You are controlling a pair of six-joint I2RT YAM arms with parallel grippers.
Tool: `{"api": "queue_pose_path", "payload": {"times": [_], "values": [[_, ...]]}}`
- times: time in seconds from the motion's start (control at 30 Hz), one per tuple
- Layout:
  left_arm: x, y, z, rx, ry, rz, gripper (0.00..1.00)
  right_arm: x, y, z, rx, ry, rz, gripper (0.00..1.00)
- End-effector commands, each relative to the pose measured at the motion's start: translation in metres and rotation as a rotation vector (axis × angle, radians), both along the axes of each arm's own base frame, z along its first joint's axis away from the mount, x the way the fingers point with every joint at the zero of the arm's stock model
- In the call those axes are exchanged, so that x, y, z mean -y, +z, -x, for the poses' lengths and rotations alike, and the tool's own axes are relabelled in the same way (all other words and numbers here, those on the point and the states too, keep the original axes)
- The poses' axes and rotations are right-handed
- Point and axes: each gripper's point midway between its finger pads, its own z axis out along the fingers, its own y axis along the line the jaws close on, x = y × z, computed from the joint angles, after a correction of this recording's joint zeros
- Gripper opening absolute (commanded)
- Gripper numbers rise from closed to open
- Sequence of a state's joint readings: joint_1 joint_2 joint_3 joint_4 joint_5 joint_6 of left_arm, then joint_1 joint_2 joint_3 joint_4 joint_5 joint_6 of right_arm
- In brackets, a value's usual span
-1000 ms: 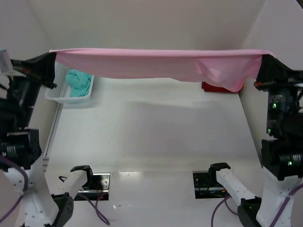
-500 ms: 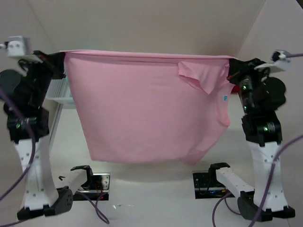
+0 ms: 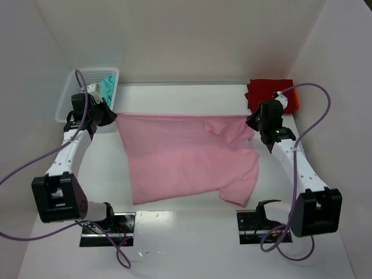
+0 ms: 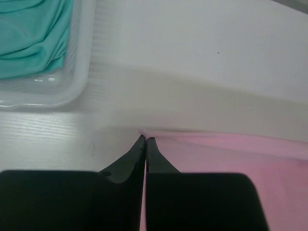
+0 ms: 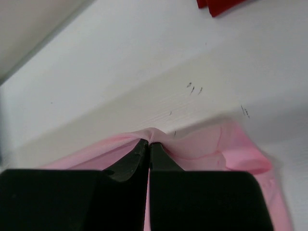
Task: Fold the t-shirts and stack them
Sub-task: Flatten out the tshirt
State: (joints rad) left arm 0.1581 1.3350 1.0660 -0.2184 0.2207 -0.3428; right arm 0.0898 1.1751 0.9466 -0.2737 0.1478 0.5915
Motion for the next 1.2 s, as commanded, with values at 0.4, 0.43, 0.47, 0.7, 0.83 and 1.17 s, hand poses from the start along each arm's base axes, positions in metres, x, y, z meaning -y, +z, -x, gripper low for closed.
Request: {"api": "queue_pose_path", "payload": {"times": [0.4, 0.43, 0.47, 0.7, 0.83, 1.17], "values": [[0.009, 0.012, -0.142, 0.128, -0.013, -0.095, 0.00, 0.011, -0.029, -0.099, 0.055, -0.103, 0.000, 0.00], [0.017, 0.002, -0.147, 0.112, -0.029, -0.093, 0.00, 0.011, -0.038, -0.106, 0.043, -0.103, 0.001, 0.00], [0.026, 0.005, -0.153, 0.122, -0.044, -0.093, 0.00, 0.010, -0.032, -0.113, 0.057, -0.103, 0.000, 0.00], [0.032, -0.012, -0.188, 0.104, -0.036, -0.108, 0.00, 0.015, -0.027, -0.150, 0.078, -0.111, 0.028, 0.00], [0.030, -0.021, -0.200, 0.097, -0.029, -0.112, 0.00, 0.020, -0.035, -0.165, 0.061, -0.121, 0.031, 0.00], [0.030, -0.036, -0.219, 0.063, -0.035, -0.119, 0.00, 0.023, -0.054, -0.193, 0.034, -0.113, 0.047, 0.00]]}}
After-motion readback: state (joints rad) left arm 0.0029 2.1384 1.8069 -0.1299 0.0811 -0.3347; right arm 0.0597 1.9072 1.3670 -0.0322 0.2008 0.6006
